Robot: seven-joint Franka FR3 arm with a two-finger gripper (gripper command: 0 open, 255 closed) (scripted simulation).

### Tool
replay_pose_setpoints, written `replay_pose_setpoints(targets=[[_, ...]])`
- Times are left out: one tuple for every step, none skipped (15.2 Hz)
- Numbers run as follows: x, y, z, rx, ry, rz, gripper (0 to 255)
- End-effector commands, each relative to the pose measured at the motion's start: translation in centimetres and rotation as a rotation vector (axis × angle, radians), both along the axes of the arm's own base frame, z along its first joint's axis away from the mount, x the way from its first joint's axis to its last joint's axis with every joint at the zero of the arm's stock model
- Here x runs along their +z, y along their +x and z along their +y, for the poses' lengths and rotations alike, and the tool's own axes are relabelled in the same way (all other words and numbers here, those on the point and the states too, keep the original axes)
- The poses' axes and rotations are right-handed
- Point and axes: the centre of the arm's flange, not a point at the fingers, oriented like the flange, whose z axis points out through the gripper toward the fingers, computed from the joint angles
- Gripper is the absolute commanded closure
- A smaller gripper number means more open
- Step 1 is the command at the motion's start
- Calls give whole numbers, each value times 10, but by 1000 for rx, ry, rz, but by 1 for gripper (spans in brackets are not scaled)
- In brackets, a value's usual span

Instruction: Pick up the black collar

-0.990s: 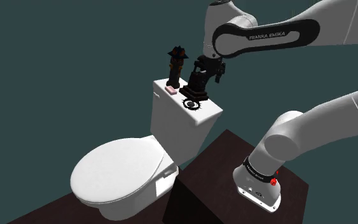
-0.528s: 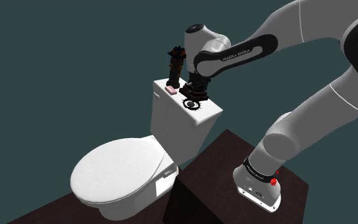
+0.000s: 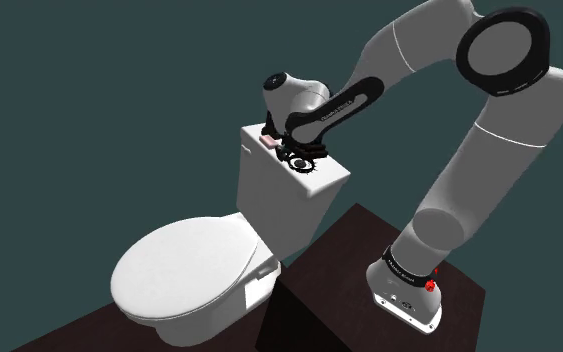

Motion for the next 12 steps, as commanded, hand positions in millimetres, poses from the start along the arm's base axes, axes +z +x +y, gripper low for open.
replay_pose_setpoints(targets=[[-22,18,-4,-2,-40,-1,0],[-34,26,-7,-3,-59,-1,0],[-45,34,-9,-5,-78,-1,0],[-49,36,-10,-5,-85,-1,0],[-54,36,-10,-5,-85,-1,0],[-59,36,-10,-5,-85,-1,0],[-64,36,-10,-5,-85,-1,0],[-70,36,-10,-5,-85,-1,0],[-75,36,-10,-5,-85,-1,0],[-80,36,-10,-5,-85,-1,0],[-89,36,-10,-5,-85,-1,0],[-89,36,-10,-5,-85,-1,0]])
